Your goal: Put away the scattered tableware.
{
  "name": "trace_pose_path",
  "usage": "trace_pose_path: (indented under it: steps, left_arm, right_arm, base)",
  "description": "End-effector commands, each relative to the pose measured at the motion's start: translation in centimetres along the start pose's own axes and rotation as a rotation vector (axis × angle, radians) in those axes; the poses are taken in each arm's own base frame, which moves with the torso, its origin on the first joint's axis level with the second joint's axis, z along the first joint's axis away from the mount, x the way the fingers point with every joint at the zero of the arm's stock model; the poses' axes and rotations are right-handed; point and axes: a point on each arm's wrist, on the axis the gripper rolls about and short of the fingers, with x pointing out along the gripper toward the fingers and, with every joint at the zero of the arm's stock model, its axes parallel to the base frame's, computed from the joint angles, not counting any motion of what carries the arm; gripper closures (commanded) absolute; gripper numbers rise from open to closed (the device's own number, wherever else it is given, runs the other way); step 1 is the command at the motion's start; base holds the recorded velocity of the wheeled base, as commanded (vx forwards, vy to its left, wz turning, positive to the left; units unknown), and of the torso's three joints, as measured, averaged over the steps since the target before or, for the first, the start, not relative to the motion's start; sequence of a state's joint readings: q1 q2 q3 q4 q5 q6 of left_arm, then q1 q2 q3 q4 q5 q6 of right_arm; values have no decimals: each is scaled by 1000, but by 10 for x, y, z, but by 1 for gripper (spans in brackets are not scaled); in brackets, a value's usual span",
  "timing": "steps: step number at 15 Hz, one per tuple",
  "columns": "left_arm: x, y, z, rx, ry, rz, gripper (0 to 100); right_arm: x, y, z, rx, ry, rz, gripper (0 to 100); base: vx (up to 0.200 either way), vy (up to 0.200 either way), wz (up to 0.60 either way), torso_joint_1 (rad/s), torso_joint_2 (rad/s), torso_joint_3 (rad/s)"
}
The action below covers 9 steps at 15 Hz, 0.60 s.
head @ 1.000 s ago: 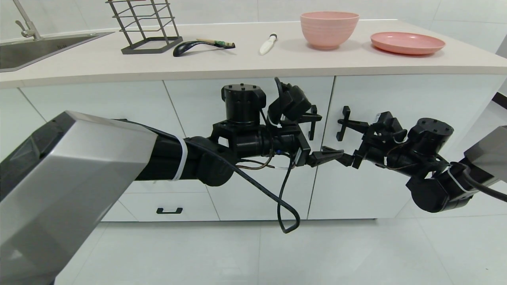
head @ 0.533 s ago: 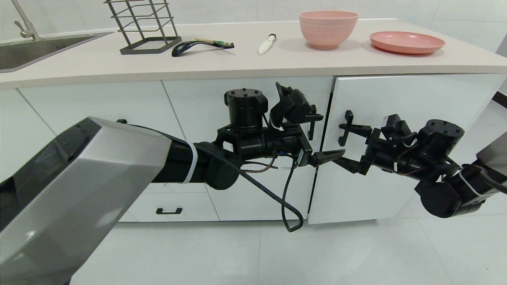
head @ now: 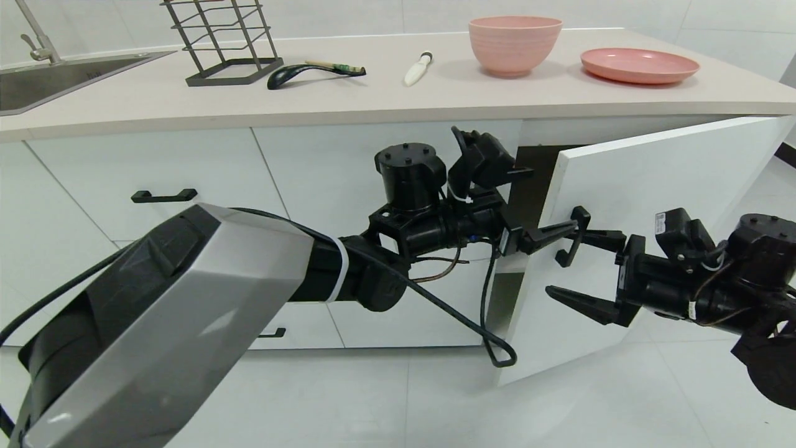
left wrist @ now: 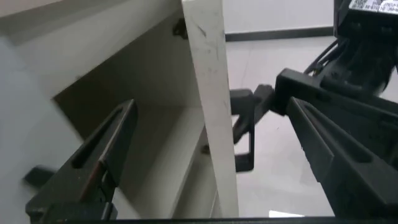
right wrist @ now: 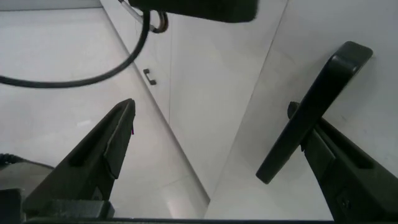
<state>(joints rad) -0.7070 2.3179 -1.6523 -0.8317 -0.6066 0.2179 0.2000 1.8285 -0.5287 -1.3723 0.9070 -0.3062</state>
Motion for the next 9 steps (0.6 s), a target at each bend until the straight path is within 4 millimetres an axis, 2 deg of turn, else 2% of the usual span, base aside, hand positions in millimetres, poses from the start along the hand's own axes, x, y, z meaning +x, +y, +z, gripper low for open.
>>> trace_pose_path:
  steps: [1, 5, 9]
  left_arm:
    - [19, -26, -5, -28, -17, -58, 0]
    - [37, -56, -8, -55, -34, -96, 0]
    - [42, -63, -8, -77, -29, -73, 0]
  right_arm:
    - [-11, 9, 15, -30, -17, -2, 0]
    - [-26, 8, -3, 19, 59, -72, 0]
    - [-47, -6, -11, 24, 102, -161, 0]
  base:
    - [0, 0, 0, 0, 0, 0]
    - [0, 0, 0, 0, 0, 0]
    - [0, 0, 0, 0, 0, 0]
